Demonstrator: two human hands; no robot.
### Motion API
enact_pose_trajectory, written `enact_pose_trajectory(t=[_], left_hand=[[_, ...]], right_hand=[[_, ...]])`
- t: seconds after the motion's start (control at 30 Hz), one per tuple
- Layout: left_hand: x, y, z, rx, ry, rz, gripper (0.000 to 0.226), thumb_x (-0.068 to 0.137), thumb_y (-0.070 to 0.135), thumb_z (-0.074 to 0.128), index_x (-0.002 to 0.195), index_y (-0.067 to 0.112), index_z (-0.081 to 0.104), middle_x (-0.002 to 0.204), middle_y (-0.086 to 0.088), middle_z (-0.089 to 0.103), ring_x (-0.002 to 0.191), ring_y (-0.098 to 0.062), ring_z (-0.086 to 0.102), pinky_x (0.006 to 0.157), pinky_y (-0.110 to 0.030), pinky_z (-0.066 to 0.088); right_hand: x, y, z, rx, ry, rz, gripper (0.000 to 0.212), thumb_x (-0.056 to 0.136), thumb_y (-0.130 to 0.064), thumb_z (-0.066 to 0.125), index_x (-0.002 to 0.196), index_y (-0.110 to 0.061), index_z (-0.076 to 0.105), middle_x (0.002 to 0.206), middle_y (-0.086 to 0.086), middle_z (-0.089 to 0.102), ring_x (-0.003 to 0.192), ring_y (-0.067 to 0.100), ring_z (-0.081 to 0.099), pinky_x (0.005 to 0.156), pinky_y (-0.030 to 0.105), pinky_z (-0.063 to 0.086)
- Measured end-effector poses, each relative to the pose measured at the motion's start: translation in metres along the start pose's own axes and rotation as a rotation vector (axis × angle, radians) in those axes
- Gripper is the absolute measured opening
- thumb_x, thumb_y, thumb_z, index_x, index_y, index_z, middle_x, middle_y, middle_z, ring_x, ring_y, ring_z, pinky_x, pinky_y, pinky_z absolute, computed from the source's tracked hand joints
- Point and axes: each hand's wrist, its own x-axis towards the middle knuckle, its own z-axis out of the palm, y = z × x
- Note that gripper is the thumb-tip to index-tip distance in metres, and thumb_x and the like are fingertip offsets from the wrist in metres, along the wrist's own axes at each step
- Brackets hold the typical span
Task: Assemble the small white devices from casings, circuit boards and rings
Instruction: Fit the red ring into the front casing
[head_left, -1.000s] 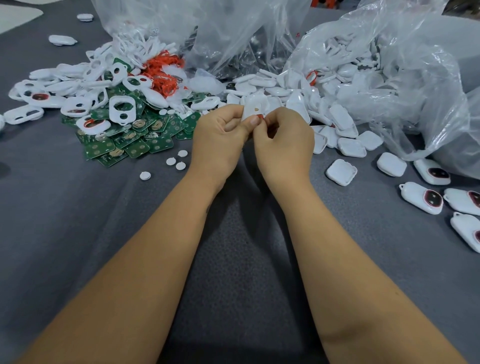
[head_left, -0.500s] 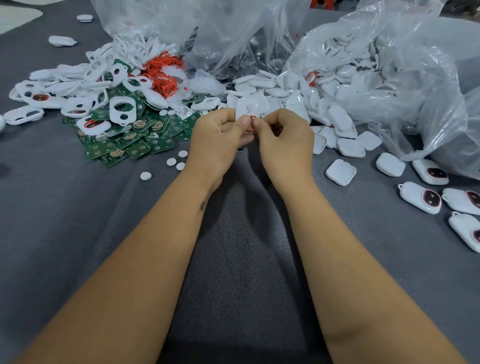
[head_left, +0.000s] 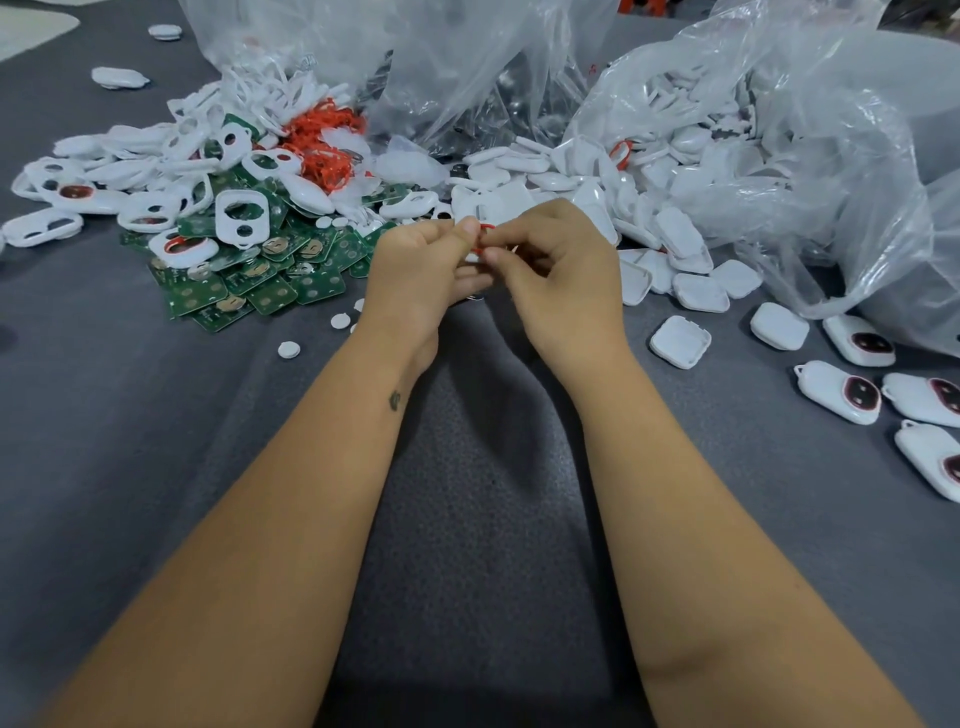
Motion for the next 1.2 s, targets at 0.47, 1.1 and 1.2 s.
enact_pose_trajectory(t=[0.47, 1.1, 1.2], left_hand=[[0.0, -0.003, 0.002, 0.112, -0.026, 0.035, 0.025, 0.101, 0.013, 0.05, 0.082, 0.013, 0.066, 0.082, -0.009, 0.069, 0.071, -0.012, 0.066, 0.069, -0.021, 0.057], [0.0, -0.003, 0.001, -0.109, -0.027, 0.052, 0.008, 0.094, 0.005, 0.06, 0.094, 0.002, 0.067, 0.082, -0.005, 0.075, 0.08, -0.015, 0.073, 0.072, -0.018, 0.055], [-0.002, -0.004, 0.005, -0.057, -0.036, 0.071, 0.014, 0.095, 0.003, 0.059, 0.105, -0.005, 0.064, 0.1, -0.023, 0.071, 0.098, -0.031, 0.07, 0.087, -0.032, 0.057]], right_hand=[[0.003, 0.005, 0.005, -0.072, 0.068, 0.032, 0.013, 0.075, -0.008, 0.074, 0.079, -0.019, 0.07, 0.077, -0.012, 0.062, 0.071, 0.001, 0.057, 0.069, 0.015, 0.046], [0.0, -0.012, 0.003, 0.244, 0.201, 0.289, 0.01, 0.087, -0.009, 0.065, 0.08, -0.014, 0.069, 0.073, 0.002, 0.071, 0.071, 0.018, 0.068, 0.074, 0.038, 0.058], [0.0, -0.011, 0.007, 0.151, 0.181, 0.291, 0.005, 0.085, -0.015, 0.07, 0.08, -0.013, 0.071, 0.074, 0.0, 0.07, 0.072, 0.014, 0.065, 0.071, 0.03, 0.055]])
